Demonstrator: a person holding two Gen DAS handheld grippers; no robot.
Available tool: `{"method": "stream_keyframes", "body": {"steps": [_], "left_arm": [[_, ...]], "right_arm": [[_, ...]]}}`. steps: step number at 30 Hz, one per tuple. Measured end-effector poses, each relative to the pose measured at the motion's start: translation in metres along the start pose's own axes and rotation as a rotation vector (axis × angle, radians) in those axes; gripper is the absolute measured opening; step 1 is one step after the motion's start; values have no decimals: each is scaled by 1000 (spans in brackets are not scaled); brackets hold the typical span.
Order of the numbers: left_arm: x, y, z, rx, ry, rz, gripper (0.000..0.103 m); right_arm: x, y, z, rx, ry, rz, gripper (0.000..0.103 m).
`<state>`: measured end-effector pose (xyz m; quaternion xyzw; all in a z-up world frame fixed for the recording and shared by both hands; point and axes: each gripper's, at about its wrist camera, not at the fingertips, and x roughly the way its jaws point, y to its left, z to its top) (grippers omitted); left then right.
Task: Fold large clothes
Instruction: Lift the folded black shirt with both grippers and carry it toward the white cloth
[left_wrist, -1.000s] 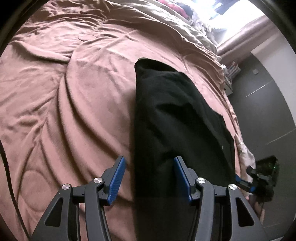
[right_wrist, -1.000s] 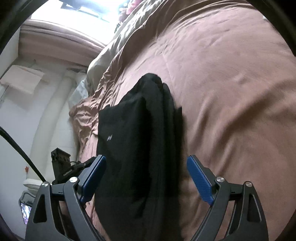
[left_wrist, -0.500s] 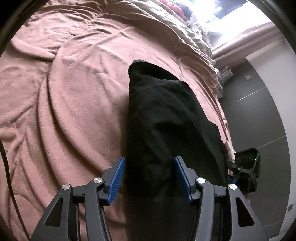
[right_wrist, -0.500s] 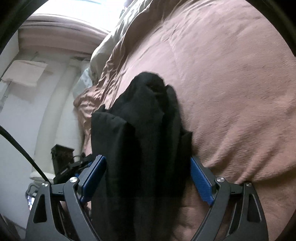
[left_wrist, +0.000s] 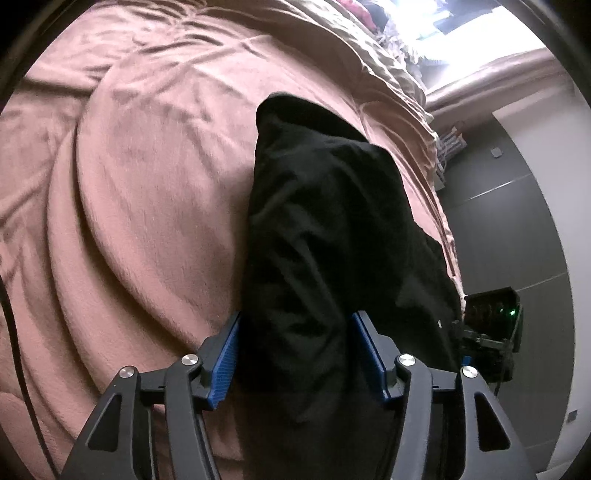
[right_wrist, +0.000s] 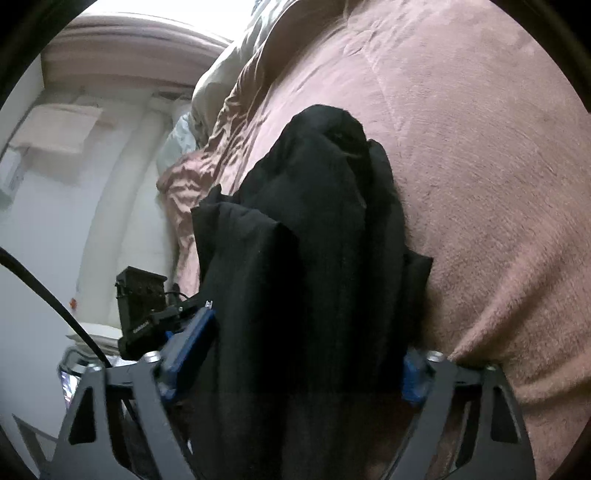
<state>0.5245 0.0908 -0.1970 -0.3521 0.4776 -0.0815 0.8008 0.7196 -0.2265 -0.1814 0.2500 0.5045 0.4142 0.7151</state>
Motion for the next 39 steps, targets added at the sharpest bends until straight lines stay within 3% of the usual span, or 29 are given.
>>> {"method": "stream_keyframes", "body": {"steps": [2, 6, 8, 23, 30, 39], "left_arm": [[-1, -2, -2, 1, 0, -6, 57], [-9, -19, -4, 38, -15, 14, 46], [-15, -29, -6, 54, -26, 19, 40], [-102, -112, -46, 129, -170, -49, 38], [-139, -169, -77, 196, -206, -102, 38], [-161, -254, -118, 284, -224, -166, 38]], "right_arm": [[0, 2, -5, 12, 0, 14, 42], [-8, 21, -14, -28, -30, -10, 22], [-12, 35, -18, -56, -41, -33, 17], [-68, 135, -93, -160, -183, -27, 15], [-126, 174, -144, -223, -278, -30, 15], [-227, 185, -205, -278, -383, -56, 15]]}}
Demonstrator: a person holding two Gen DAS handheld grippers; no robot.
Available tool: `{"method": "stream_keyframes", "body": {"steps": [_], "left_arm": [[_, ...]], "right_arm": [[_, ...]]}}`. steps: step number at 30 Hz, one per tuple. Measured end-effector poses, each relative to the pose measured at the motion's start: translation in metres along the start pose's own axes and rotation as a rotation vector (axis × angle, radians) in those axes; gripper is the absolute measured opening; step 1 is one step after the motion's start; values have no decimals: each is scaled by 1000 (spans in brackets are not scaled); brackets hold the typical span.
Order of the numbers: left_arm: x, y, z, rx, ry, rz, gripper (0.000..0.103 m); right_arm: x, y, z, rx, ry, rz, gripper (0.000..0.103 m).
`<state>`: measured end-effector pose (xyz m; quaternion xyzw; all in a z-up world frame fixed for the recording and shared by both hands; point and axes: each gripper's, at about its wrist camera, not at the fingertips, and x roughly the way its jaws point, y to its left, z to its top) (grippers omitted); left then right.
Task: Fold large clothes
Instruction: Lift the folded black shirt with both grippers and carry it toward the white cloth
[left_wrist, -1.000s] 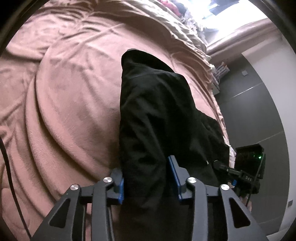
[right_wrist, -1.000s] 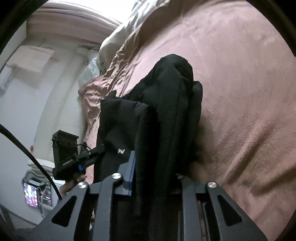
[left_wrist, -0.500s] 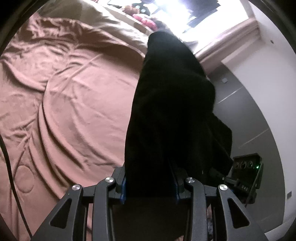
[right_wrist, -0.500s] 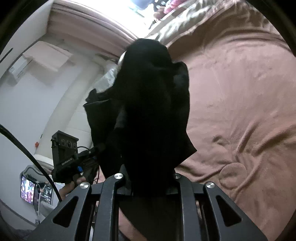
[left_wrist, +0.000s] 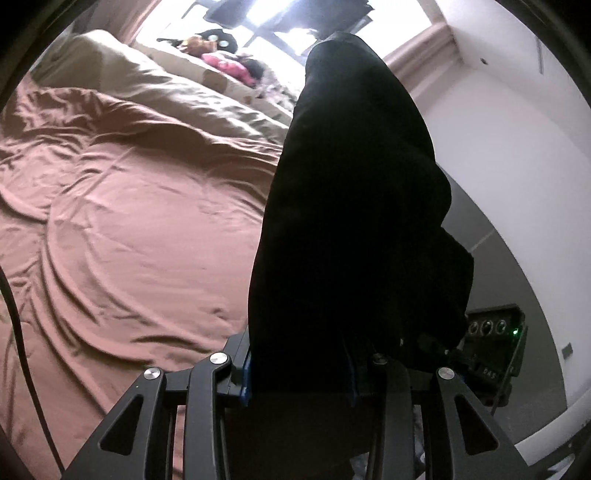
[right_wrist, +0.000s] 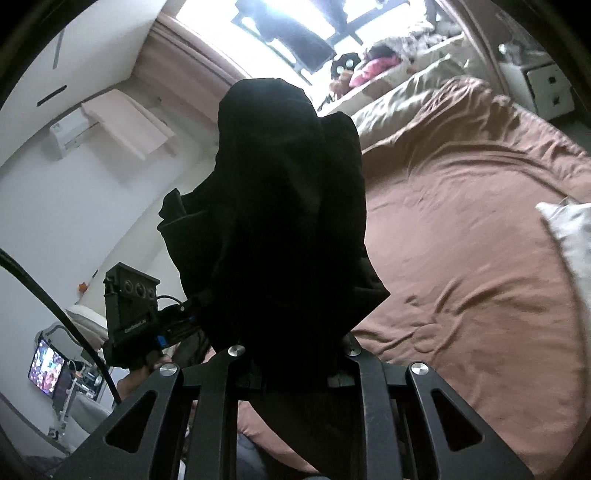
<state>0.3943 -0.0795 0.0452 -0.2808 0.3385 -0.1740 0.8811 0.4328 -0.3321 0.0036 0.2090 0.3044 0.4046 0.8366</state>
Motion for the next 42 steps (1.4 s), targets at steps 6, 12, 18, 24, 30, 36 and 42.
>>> {"method": "stream_keyframes", "body": {"steps": [6, 12, 18, 24, 30, 36, 42], "left_arm": [[23, -56, -14, 25, 30, -59, 38], [58, -113, -32, 37, 61, -98, 38], [103, -162, -54, 20, 109, -136, 38], [151, -203, -71, 25, 173, -166, 38], [197, -238, -86, 37, 233, -165, 38], [240, -253, -100, 20, 309, -193, 38], [275, -252, -107, -42, 385, -224, 38]], "right_arm": [[-75, -8, -13, -8, -57, -38, 15], [-131, -23, -20, -15, -94, -89, 15], [-198, -34, -18, -24, -112, -140, 15], [-246, -45, -17, -1, -144, -181, 15], [-275, -60, -23, 36, -175, -214, 15], [-288, -63, -29, 71, -185, -264, 15], [-283, -52, -13, 88, -155, -350, 15]]}}
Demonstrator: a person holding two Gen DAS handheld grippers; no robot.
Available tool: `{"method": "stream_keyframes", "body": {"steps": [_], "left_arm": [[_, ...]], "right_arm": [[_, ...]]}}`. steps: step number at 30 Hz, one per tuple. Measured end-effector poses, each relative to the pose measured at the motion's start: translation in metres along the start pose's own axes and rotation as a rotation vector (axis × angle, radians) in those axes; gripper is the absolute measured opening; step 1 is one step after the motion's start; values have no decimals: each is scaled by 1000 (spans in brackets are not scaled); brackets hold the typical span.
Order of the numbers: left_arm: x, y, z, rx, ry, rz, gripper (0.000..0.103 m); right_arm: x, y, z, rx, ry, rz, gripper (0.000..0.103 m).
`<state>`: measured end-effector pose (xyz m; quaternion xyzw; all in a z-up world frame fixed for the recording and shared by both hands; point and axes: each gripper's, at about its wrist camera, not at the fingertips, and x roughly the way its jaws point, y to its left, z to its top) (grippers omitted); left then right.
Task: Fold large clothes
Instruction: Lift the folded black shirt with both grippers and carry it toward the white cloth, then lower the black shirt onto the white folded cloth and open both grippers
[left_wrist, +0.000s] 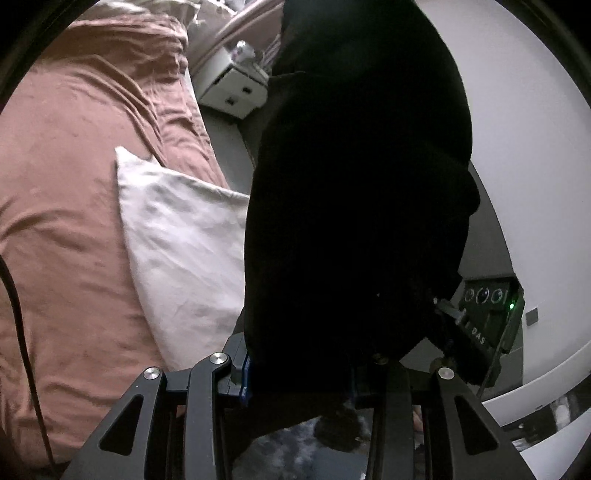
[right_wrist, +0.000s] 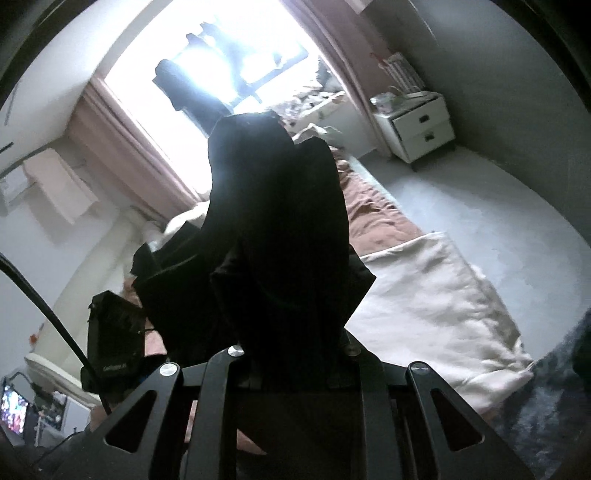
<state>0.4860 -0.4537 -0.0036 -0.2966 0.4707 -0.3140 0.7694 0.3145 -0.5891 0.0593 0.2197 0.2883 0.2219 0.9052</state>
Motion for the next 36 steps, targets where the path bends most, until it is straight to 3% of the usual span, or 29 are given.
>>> {"method": "stream_keyframes", "body": {"steps": [10, 16, 19, 22, 24, 26, 27, 32, 36], "left_arm": [[48, 46, 38, -13, 47, 30, 38], [86, 92, 55, -47, 115, 64, 38], [107, 117, 57, -85, 154, 88, 38], [121, 132, 59, -83, 183, 114, 38], [125, 139, 60, -86, 197, 110, 41], [126, 144, 61, -75, 215, 123, 57], [125, 144, 62, -68, 223, 135, 60], [100, 147, 67, -22, 165, 164, 63], [80, 145, 54, -28, 102, 132, 63]], "right_arm": [[61, 15, 19, 27, 19, -105, 15], [118, 13, 22, 75, 81, -239, 21], [145, 10, 12, 132, 118, -332, 28], [154, 14, 4, 131, 111, -397, 49], [144, 22, 1, 142, 88, -403, 59], [124, 33, -3, 148, 39, -434, 75], [104, 44, -8, 156, -2, -452, 80], [20, 67, -58, 242, -132, -470, 81], [-33, 78, -116, 310, -182, -454, 81]]}}
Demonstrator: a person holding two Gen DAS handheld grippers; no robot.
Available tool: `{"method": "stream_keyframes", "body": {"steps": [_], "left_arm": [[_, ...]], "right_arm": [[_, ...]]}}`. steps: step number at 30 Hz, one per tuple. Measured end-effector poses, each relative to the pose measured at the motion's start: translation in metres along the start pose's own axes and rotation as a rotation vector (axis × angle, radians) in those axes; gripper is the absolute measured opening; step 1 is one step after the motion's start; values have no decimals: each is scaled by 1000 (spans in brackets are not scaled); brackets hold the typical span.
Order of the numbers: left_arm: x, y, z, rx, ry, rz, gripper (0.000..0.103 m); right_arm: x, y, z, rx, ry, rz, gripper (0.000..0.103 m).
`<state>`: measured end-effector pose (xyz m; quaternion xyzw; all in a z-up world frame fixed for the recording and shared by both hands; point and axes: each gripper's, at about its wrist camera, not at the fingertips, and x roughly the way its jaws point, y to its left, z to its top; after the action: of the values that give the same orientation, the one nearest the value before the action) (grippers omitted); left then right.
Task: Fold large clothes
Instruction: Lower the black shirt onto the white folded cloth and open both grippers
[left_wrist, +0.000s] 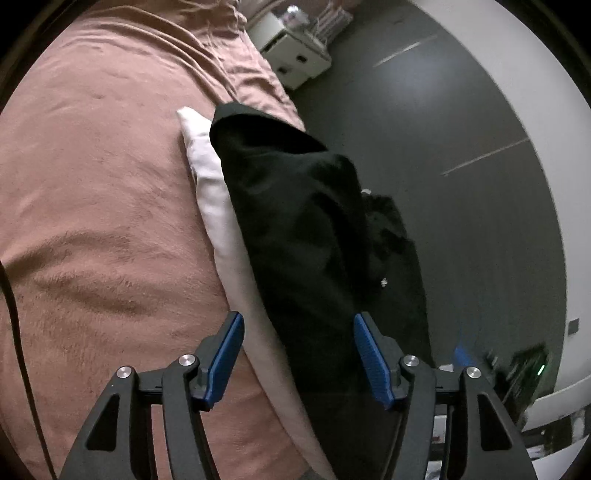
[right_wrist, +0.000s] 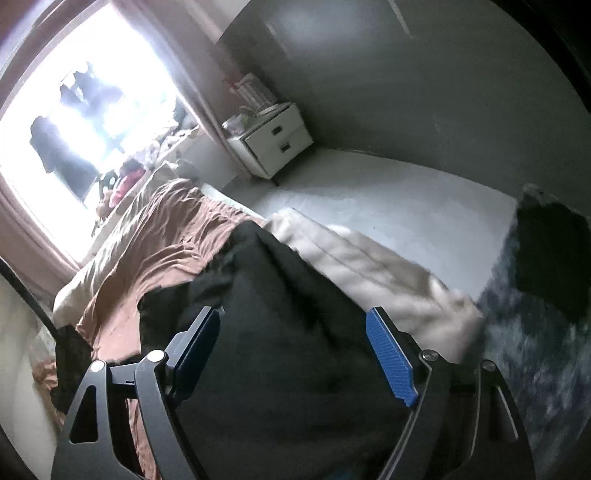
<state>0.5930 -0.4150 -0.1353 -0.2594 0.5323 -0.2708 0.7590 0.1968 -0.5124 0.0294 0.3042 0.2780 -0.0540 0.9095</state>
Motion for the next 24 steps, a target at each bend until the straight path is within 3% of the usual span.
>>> {"method": "stream_keyframes", "body": {"steps": [4, 6, 8, 11, 12, 14, 16, 18, 24], "left_arm": [[5, -3, -6, 23, 16, -19, 62], [2, -4, -10, 29, 17, -30, 55], [6, -6, -11, 39, 36, -23, 34], [7, -7, -11, 52, 43, -22, 32], [8, -8, -10, 53, 45, -26, 32], [11, -6, -8, 47, 49, -35, 31], [15, -4, -5, 40, 55, -42, 31], [19, -4, -3, 36, 55, -46, 32], [25, -1, 4, 16, 58, -58, 32]], "right_arm": [[-34, -32, -48, 135, -7, 31, 80], [-42, -53, -75, 227, -23, 51, 80], [-48, -68, -101, 301, -35, 77, 80], [-48, -82, -135, 415, -47, 137, 71], [-44, -89, -138, 444, -52, 158, 60], [-27, -95, -140, 499, -51, 262, 53], [-21, -99, -143, 532, -33, 267, 42], [-19, -99, -137, 535, -38, 290, 37], [-10, -89, -111, 522, -53, 286, 36]]}}
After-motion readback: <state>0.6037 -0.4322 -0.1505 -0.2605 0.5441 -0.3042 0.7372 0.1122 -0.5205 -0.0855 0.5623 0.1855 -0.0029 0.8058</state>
